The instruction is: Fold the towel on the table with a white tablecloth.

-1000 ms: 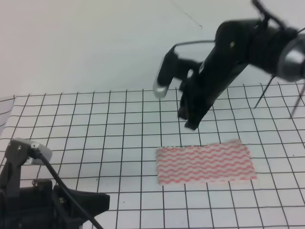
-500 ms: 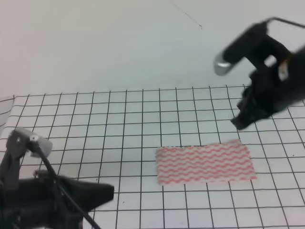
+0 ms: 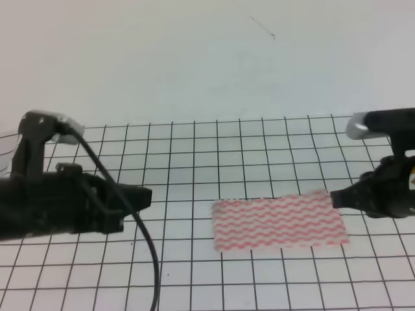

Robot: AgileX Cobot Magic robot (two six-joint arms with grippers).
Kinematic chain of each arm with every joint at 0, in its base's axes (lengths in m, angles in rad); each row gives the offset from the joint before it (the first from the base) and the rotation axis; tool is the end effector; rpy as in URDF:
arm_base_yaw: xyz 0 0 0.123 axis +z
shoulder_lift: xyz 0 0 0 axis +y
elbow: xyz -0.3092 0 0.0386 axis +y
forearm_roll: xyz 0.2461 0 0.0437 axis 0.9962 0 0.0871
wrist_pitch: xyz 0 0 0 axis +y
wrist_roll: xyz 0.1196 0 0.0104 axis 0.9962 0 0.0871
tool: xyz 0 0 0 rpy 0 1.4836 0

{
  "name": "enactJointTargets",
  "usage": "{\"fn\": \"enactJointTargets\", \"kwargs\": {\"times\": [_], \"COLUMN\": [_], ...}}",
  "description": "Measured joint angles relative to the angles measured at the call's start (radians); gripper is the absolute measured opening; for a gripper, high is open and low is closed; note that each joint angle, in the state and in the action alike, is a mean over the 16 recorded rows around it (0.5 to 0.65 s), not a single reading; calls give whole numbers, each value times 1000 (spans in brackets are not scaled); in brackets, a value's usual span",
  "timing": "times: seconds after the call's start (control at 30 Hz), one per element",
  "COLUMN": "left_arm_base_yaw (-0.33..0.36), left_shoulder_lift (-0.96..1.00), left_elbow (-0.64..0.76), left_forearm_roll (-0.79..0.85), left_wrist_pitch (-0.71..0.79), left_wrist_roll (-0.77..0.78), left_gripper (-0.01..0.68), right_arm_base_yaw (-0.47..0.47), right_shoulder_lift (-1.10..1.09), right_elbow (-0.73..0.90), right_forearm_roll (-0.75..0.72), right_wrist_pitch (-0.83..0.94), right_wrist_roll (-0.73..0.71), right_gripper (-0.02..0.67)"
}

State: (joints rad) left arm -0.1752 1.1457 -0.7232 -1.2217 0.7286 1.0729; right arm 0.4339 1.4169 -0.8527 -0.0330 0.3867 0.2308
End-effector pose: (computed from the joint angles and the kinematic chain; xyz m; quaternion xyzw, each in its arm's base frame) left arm 0.2090 -0.1133 0.3043 0.2049 0.8296 -0.3406 0.3920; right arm 0.2729 0.1248 0.2485 -0.1072 0.9320 0.1024 0.3309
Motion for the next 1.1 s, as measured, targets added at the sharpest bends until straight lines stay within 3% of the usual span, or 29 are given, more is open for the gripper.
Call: {"fn": "enactJointTargets", "kwargs": {"times": [0.17,0.33,0.6,0.9,1.1], "left_arm_base_yaw": [-63,-168,-318,-341,-341], "left_shoulder_lift": [82,154,285,398,427], "left_elbow": [-63,-104,-165,-227,-242], "left_forearm_roll": [61,127,185,173,170], "left_wrist_pitch": [-33,-121,-226,-204,-201], "left_wrist_roll": [-27,-81,-161,-176,-177], "left_gripper": [-2,-2,-2,-2,-1], "right_arm_base_yaw": [-54,-95,-123,-189,-301], "right_shoulder_lift": [0,0,0,10,47], "right_elbow": [60,93,78,27,14], "right_forearm_roll": [61,169,453,862,994], "right_wrist_pitch": [-54,-89,-53,109,221], "right_wrist_roll": [29,-38,-390,-868,-985], "right_gripper": [-3,-3,-3,-3,3]}}
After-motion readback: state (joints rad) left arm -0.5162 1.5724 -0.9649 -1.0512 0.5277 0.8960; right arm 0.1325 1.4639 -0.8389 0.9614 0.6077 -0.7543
